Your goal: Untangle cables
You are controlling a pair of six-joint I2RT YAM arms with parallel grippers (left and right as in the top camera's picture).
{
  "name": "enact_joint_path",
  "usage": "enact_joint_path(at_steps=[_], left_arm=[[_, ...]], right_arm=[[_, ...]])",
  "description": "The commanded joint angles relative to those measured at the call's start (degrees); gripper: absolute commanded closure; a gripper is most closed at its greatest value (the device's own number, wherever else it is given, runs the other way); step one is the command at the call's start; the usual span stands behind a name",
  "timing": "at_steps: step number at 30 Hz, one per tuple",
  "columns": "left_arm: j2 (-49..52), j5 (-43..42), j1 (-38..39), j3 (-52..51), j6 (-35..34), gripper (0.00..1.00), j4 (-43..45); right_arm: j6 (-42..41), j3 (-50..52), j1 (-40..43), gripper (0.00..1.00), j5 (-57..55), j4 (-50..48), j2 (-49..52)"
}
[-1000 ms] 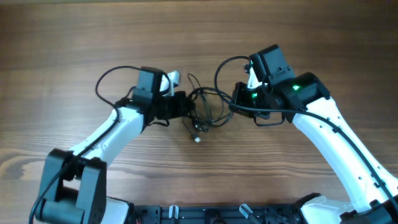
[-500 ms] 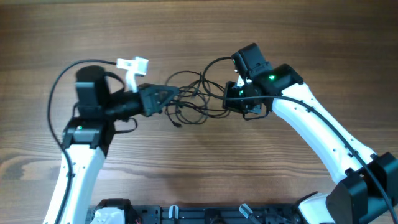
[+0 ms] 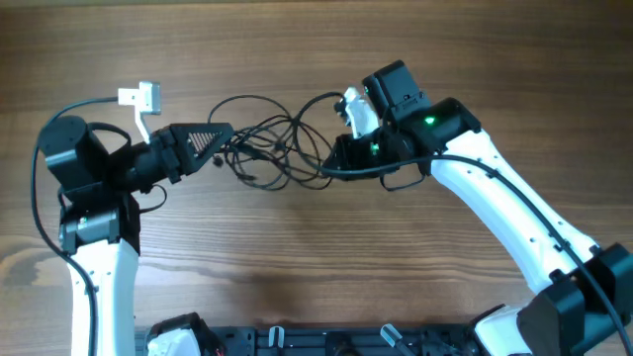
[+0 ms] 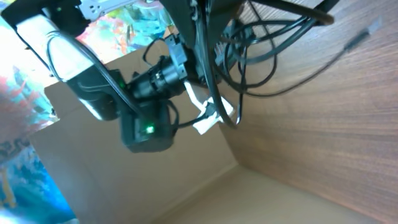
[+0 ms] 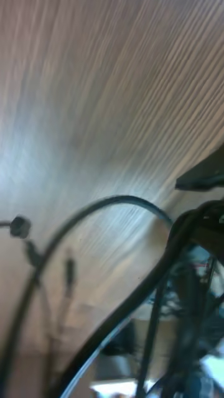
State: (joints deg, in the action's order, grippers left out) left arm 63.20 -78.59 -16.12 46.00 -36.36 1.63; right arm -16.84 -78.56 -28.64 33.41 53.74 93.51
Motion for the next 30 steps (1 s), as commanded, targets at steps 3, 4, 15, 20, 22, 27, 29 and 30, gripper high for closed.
enact_joint_path(at_steps=[3,4,15,20,22,27,29,30], left_arm=[[-2.4,3.2,2.0,3.1,-2.3,0.96,-1.4],[-2.4,6.2,3.1,3.1,-2.3,0.96,-3.5],[-2.4,32.0,11.7,3.1,-16.0,0.96,-16.9],[-2.4,25.3,12.3,3.1,-19.9,0.96,-12.6],[-2.4,14.6,12.3,3.1,-19.8,0.96,-3.8],[-2.4,3.0,12.3,3.1,-18.0,0.96,7.0],[-2.3,-1.1,12.3,3.1,-11.8,0.96,6.3],[-2.2,-2.4,12.3,3.1,-10.2,0.97,5.1]], right_arm=[[13.3,1.0,2.8,0.52,13.9,-4.1,-0.2],[13.2,-0.1,2.8,0.46,13.9,-5.0,-1.9],[10.2,-1.9,1.9,0.33,5.3,-10.2,-12.8],[12.7,-1.7,-2.3,0.34,5.5,-10.8,-7.9],[6.2,-1.7,-3.1,0.35,2.6,-12.5,-4.7],[-5.1,-1.7,-3.0,0.39,0.7,-16.6,-1.0],[-5.6,-1.7,-3.0,0.40,3.6,-19.0,-0.7],[-5.7,-1.7,-3.0,0.43,5.5,-20.1,-0.7]])
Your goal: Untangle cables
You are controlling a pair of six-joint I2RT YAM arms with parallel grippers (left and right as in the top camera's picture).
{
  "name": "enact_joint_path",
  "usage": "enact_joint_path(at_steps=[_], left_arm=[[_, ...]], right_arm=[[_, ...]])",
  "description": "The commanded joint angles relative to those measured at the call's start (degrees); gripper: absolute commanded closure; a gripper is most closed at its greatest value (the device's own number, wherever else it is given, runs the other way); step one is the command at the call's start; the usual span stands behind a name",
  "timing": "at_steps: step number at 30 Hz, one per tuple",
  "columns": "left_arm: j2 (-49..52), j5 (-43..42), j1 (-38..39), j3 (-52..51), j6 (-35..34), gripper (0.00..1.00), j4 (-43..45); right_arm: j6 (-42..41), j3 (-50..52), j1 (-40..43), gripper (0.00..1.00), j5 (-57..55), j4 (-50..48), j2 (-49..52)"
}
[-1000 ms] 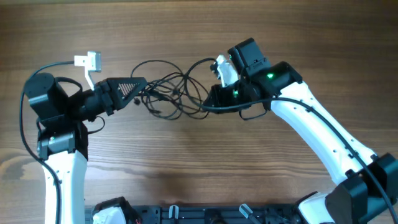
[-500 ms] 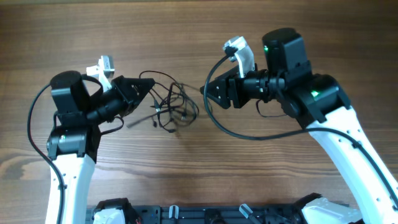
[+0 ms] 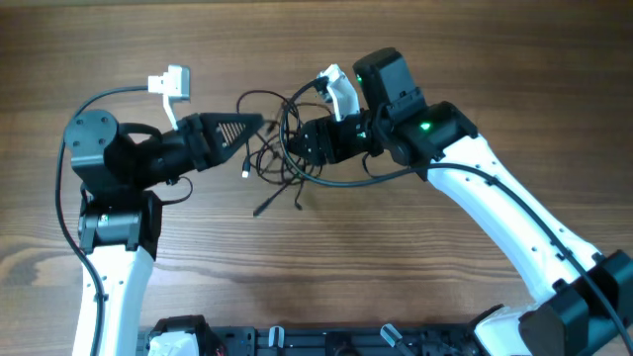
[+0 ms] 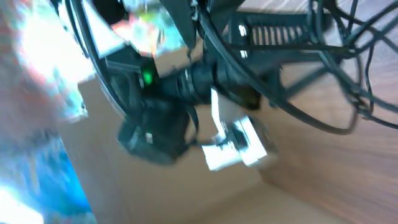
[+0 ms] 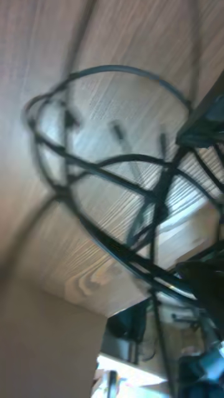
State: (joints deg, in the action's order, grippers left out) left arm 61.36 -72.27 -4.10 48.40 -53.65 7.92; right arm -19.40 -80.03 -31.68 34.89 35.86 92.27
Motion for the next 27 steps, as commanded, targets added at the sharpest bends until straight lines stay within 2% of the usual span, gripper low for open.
enact_joint_path(at_steps=[1,3,7,12,16,17,19,23,25,27], left_arm=[[-0.1,-8.7,0.2,0.7,7.9,0.96,-2.4],[0.7,-8.7,0.2,0.7,8.3,0.96,-2.8],[1.3,-8.6,0.2,0.7,8.3,0.96,-2.7],[1.3,-8.6,0.1,0.7,8.3,0.96,-2.5],[1.3,-8.4,0.1,0.7,8.3,0.96,-2.5],[1.3,-8.2,0.1,0.7,8.3,0.93,-2.5],[1.3,-8.2,-0.4,0.7,8.3,0.89,-2.5],[1.3,-8.2,-7.6,0.7,8.5,0.83,-2.6],[1.3,-8.2,-11.5,0.6,9.1,0.75,-3.3],[1.3,-8.1,-14.3,0.6,12.7,0.67,-6.8]], right_arm=[[-3.3,-0.2,0.0,0.45,4.9,-2.4,0.5],[-5.0,-0.2,-0.1,0.53,4.9,-2.1,0.5],[-13.8,-0.1,-2.3,0.68,-0.8,-1.7,1.7],[-22.8,-0.1,-5.7,0.69,-7.8,2.6,6.1],[-23.2,-0.1,-5.9,0.75,-7.9,5.6,10.8],[-23.1,-0.1,-5.9,0.78,-7.9,5.8,11.7],[-22.8,-0.1,-5.8,0.96,-9.2,7.0,12.6],[-20.5,-0.1,-3.0,0.96,-14.3,10.2,12.1],[-17.3,-0.1,-0.8,0.96,-13.2,10.7,10.7],[-13.4,-0.3,0.9,0.96,-10.4,10.8,8.6]])
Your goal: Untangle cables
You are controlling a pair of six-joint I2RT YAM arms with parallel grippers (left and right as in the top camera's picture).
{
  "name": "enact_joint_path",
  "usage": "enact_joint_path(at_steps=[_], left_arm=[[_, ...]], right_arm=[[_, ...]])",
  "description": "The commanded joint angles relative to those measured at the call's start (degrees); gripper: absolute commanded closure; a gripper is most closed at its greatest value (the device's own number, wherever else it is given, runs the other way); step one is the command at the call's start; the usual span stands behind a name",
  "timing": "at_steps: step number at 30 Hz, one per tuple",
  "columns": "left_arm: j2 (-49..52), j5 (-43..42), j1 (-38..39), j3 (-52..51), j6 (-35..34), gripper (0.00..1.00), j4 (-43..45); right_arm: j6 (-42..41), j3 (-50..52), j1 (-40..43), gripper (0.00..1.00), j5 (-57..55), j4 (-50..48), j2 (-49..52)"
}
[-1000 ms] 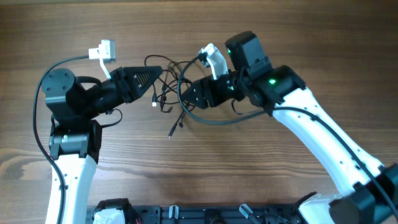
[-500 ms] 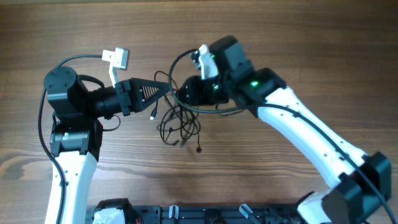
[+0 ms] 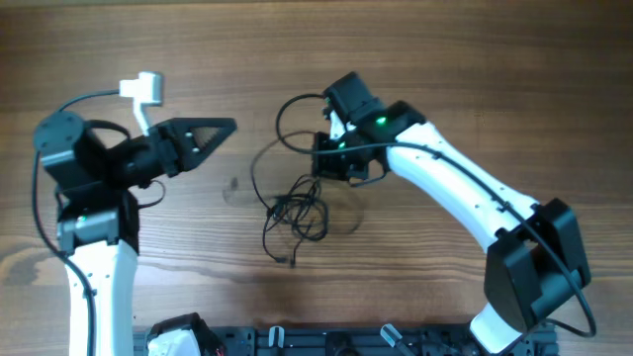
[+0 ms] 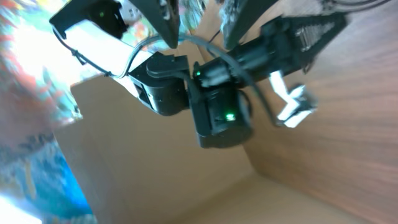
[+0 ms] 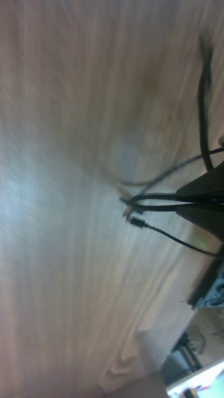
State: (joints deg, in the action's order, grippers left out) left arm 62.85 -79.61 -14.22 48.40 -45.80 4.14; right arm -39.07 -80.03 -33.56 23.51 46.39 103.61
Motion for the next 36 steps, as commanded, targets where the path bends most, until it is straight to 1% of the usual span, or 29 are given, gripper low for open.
enact_joint_path(at_steps=[1,3,5,7,9,10,12,13,16,18,20,22,25,27,29,33,36], left_arm=[[-0.2,0.0,-5.0,0.6,7.9,0.64,-6.4],[-0.2,3.2,-5.4,0.6,14.0,0.58,-14.2],[-0.2,9.3,-4.2,0.6,21.2,0.56,-23.1],[-0.2,12.8,-1.9,0.6,26.1,0.55,-27.9],[-0.2,13.7,2.0,0.6,29.7,0.54,-30.0],[-0.2,14.0,4.6,0.6,30.8,0.53,-30.3],[-0.2,19.3,10.1,0.6,30.8,0.51,-31.1],[0.0,24.1,13.6,0.6,30.8,0.49,-31.8],[1.2,34.7,22.2,0.6,30.8,0.48,-32.2],[3.1,40.6,26.1,0.6,30.8,0.47,-32.3],[5.3,43.2,27.6,0.6,30.8,0.46,-32.2],[8.6,43.7,28.0,0.6,30.8,0.46,-32.0],[14.1,43.4,28.0,0.6,30.9,0.47,-31.9],[16.7,37.3,28.0,0.6,36.5,0.48,-31.9],[17.6,33.3,28.0,0.6,39.8,0.48,-31.8],[17.8,31.9,28.0,0.6,41.4,0.48,-31.8],[17.8,27.5,28.0,0.6,45.7,0.48,-32.1]], right_arm=[[7.5,-0.5,3.8,0.96,1.8,0.9,-4.6],[7.4,-0.8,5.3,0.96,1.8,3.3,-7.8],[7.0,-0.8,6.0,0.96,1.8,6.0,-10.7],[7.0,-0.8,5.9,0.96,1.9,7.3,-12.4],[7.2,-0.8,5.9,0.96,3.5,7.5,-13.5],[7.2,-0.8,5.9,0.96,5.1,7.4,-13.9],[7.7,-0.8,5.9,0.96,8.4,7.0,-14.3],[8.5,-0.9,5.9,0.96,10.2,7.0,-14.5],[11.2,-1.4,5.9,0.96,14.1,7.0,-14.8],[13.3,-1.9,5.9,0.96,17.0,7.0,-15.2],[15.6,-2.8,5.9,0.96,20.3,7.0,-15.3],[17.8,-3.9,5.9,0.96,23.6,7.1,-15.6],[17.9,-4.5,6.0,0.96,23.7,7.0,-16.5],[17.9,-4.5,6.6,0.96,23.8,7.3,-16.6],[18.1,-4.5,6.7,0.96,23.8,7.5,-16.6],[18.1,-4.5,6.6,0.96,23.6,7.5,-16.6],[18.1,-4.5,6.6,0.96,23.4,7.5,-16.6]])
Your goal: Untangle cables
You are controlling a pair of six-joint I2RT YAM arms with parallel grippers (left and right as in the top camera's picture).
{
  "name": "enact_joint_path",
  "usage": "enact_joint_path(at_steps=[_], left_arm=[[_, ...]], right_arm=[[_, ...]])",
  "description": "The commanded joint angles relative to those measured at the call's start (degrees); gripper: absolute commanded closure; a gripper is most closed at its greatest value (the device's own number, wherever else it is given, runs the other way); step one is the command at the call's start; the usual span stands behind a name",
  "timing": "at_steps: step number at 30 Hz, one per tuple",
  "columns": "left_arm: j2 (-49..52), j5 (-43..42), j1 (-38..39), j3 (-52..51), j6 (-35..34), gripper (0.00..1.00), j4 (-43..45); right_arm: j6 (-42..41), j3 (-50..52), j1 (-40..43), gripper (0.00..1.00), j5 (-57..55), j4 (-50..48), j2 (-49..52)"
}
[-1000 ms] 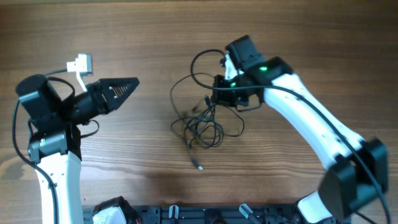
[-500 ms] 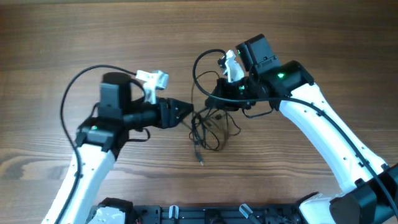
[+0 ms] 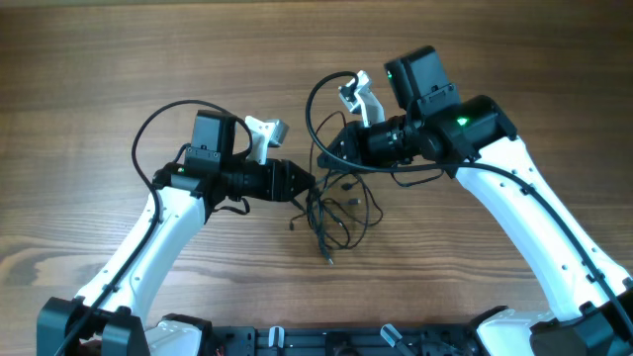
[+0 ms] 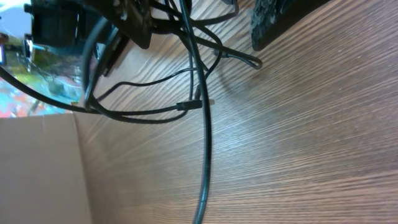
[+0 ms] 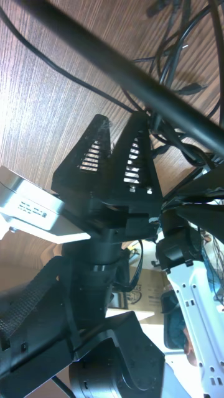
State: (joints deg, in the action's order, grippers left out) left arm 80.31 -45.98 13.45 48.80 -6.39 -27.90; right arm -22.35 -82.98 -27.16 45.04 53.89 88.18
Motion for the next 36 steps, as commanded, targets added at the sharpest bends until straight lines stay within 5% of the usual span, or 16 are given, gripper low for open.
enact_joint_path(at_steps=[1,15,20,22,25,26,28,31,36], left_arm=[[0.3,-6.9,0.1,0.2,7.3,0.48,0.0],[4.9,-8.6,5.6,0.0,10.3,0.50,-1.1],[9.4,-5.2,10.9,0.0,9.6,0.63,1.7],[10.9,-3.7,12.4,0.0,6.8,0.66,3.6],[12.4,1.9,13.6,0.0,-2.3,0.94,7.5],[12.4,7.6,13.5,0.0,-7.7,0.96,7.8],[11.7,15.5,12.8,0.0,-15.3,0.96,7.8],[7.7,18.9,11.3,0.0,-17.9,0.96,7.3],[-9.8,29.5,7.6,0.0,-21.2,0.96,3.7]], right_arm=[[1.3,-1.6,0.2,0.96,1.8,0.0,-1.2],[1.3,-1.6,0.2,0.96,1.8,0.4,-1.2],[1.3,-1.6,0.2,0.96,1.8,0.3,-1.2],[1.0,-1.6,0.2,0.96,1.2,0.3,-1.2],[-3.3,-1.6,0.2,0.96,-4.9,1.1,-1.2],[-6.3,-1.6,0.2,0.96,-9.5,2.1,-1.2],[-12.9,-1.6,0.2,0.96,-23.8,5.6,-1.2],[-17.6,-1.2,0.2,0.96,-39.0,10.2,-1.2],[-17.5,-0.7,1.0,0.96,-45.7,12.0,0.5]])
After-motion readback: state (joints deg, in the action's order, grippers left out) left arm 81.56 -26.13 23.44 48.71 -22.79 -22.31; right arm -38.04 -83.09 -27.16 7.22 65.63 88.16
